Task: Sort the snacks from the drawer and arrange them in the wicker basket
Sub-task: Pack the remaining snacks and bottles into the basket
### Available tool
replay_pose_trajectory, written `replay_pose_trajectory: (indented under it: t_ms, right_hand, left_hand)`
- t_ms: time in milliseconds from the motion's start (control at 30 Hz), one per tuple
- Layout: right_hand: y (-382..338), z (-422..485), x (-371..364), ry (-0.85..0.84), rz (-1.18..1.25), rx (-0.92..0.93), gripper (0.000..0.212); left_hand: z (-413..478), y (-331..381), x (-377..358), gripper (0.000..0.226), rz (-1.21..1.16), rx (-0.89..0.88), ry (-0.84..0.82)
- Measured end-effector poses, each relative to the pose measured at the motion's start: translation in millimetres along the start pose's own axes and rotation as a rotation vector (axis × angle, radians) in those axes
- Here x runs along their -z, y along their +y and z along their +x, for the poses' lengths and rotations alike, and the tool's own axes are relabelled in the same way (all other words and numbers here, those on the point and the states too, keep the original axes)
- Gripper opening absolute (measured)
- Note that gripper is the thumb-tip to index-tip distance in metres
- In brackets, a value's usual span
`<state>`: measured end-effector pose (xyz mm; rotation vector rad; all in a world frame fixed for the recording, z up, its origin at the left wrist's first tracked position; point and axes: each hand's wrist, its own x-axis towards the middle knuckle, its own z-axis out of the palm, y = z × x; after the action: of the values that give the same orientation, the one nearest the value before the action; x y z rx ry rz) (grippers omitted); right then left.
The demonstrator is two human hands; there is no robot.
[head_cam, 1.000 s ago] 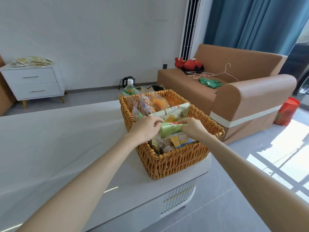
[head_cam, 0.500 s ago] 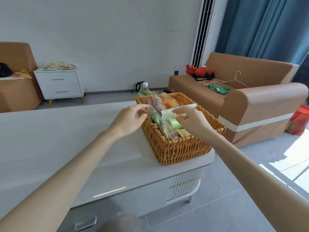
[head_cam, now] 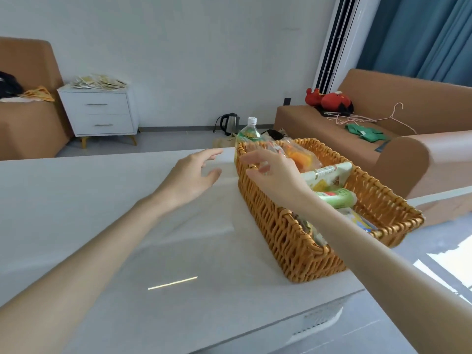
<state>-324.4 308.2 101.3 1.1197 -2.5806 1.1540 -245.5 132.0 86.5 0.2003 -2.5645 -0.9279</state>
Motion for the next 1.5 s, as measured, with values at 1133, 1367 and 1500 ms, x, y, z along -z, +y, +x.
replay_pose_trajectory:
  t_ms: [1133,1367,1500]
  right_hand:
    - [-39.3,213.4,130.5,-0.304,0.041,-0.575,0.040]
    - [71.8,305.6,78.2,-0.434,-0.012,-0.544,0.043]
    - [120.6,338.0,42.0,-0.557,-0.060,-0.500,0.044]
  left_hand:
    - [189.7,91.2,136.4,0.047,-0.270,0.576,-0.309]
    - [291.9,43.0,38.0,0.048,-0.279,0.718,-0.328]
    - [331.4,16.5,-14.7,0.047,-0.282,0.834,-0.323]
